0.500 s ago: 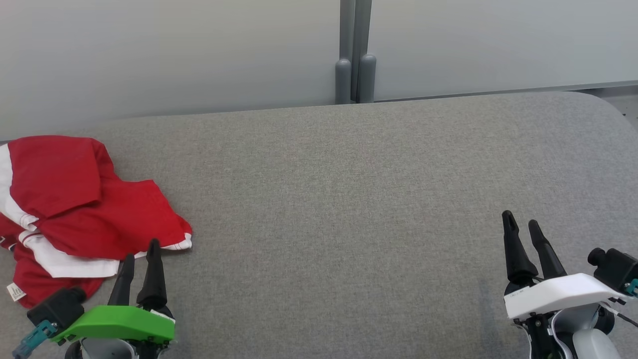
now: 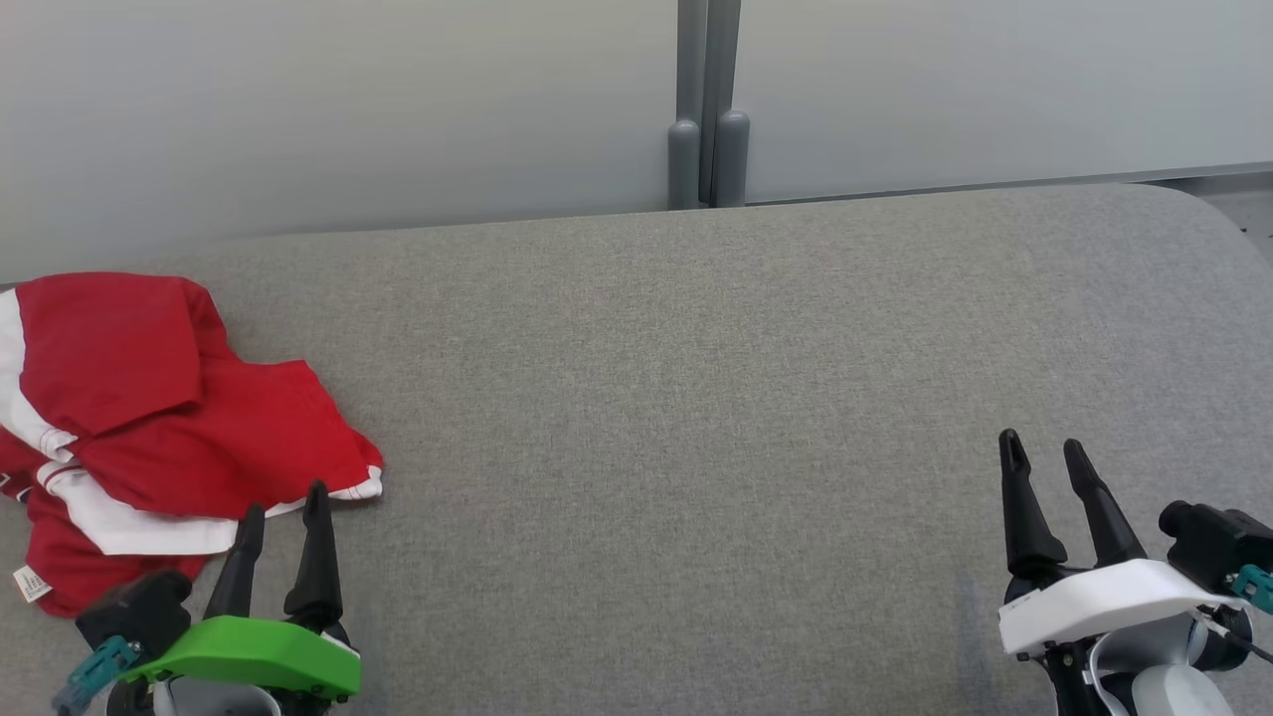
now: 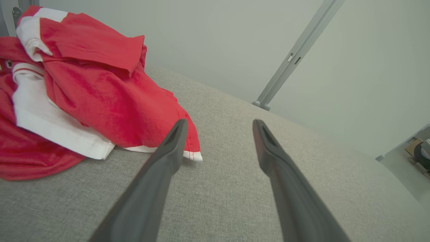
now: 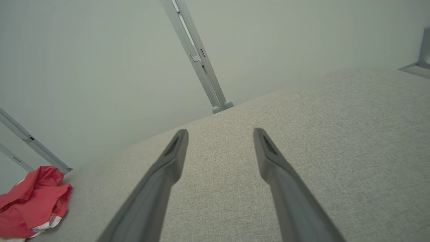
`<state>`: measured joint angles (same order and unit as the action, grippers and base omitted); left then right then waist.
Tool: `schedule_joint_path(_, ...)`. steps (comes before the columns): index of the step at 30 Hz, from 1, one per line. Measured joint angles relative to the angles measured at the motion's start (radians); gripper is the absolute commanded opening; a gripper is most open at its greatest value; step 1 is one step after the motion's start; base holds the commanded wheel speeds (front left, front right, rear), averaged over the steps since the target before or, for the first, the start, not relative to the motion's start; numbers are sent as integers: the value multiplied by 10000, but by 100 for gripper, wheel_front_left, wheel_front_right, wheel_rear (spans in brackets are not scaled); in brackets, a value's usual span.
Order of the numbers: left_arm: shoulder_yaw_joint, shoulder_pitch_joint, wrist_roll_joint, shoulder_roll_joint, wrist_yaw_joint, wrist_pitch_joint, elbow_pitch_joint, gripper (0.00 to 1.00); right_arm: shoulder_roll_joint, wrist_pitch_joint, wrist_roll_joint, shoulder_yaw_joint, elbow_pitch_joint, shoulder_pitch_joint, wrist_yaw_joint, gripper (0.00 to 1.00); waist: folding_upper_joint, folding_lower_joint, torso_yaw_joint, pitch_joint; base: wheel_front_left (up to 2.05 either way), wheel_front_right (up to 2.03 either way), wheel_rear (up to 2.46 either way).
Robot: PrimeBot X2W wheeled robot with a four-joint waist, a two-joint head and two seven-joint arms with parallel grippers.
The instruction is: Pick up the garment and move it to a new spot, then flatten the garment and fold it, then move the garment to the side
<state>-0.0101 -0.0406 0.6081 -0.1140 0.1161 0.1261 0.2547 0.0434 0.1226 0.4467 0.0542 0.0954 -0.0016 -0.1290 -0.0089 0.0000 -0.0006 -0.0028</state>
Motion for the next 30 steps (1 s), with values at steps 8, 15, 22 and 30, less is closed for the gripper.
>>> schedule_joint_path(8, -136, 86, -846, -123, 38, 226, 38, 100, 4, 207, -872, 111, -44, 128, 0, 100, 0, 0, -3, 23, 0, 0, 0)
schedule_joint_path(15, -242, 100, -1379, -146, 73, 393, 316, 100, 8, 380, -1536, 270, -19, 178, -2, 100, 0, 0, -18, 16, 0, 0, 0)
schedule_joint_path(22, -284, 129, -1925, -199, 84, 568, 508, 100, 10, 568, -2155, 320, 121, 230, -2, 100, 0, 0, -29, -19, 0, 0, 0)
schedule_joint_path(30, -334, 175, -2627, -284, 111, 727, 711, 100, 15, 731, -2813, 387, 205, 320, -13, 100, 0, 0, -32, -22, 0, 0, 0)
